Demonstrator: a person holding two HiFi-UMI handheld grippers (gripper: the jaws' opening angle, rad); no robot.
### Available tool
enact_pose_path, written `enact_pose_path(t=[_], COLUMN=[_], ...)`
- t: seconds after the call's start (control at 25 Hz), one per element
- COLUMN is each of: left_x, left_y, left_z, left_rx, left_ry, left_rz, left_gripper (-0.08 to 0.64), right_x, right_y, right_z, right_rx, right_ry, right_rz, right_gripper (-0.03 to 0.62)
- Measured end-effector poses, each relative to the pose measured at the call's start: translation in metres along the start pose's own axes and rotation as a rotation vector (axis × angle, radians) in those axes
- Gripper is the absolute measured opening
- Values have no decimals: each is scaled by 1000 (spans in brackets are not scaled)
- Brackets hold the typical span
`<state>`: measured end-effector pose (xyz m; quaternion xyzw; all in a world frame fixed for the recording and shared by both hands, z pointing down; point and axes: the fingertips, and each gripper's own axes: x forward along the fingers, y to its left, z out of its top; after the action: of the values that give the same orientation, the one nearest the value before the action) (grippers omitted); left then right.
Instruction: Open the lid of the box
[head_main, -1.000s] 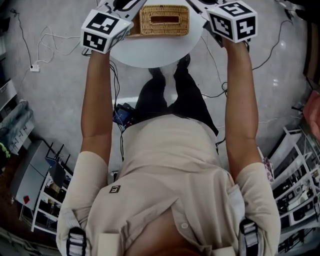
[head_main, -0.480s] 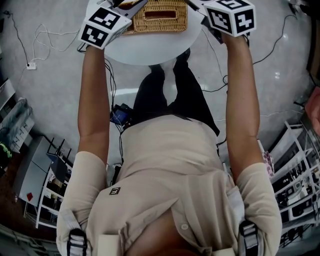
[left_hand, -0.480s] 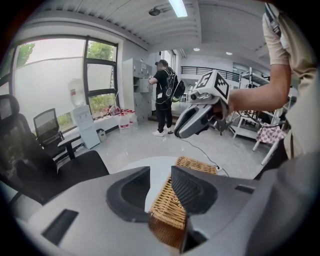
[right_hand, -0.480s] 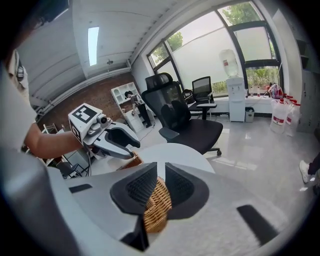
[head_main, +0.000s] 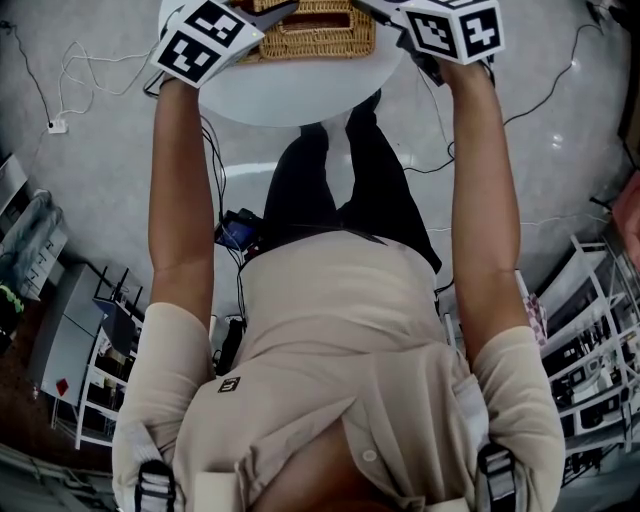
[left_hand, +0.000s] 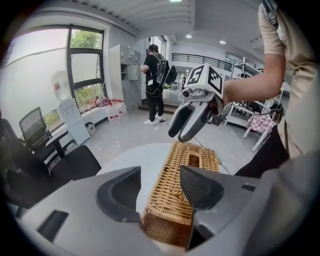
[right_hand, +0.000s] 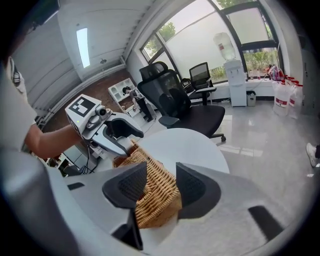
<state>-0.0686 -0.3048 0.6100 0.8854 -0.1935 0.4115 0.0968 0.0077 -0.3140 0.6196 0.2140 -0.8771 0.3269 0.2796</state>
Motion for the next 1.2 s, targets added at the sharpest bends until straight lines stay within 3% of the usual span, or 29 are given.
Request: enact_pose_path(t=[0.2,0.48,0.84,1.2], left_x=[10,15,8,4], left_y=[-5,-11,-7,-9], left_z=[-2,-1,3,13], left_rx=[60,80,85,99], left_ry=[56,71,51,37], left_rz=[-17,-25,-11,-7], left_gripper=[224,224,224,224], right_x=[8,15,12,-6], right_y=[-5,-2,0,3], right_z=[-12,-19,-26,-19], right_rx=[40,76,47,96], right_ry=[16,39,99,39], right_rz=[20,75,59,67], right_gripper=[202,215,167,115])
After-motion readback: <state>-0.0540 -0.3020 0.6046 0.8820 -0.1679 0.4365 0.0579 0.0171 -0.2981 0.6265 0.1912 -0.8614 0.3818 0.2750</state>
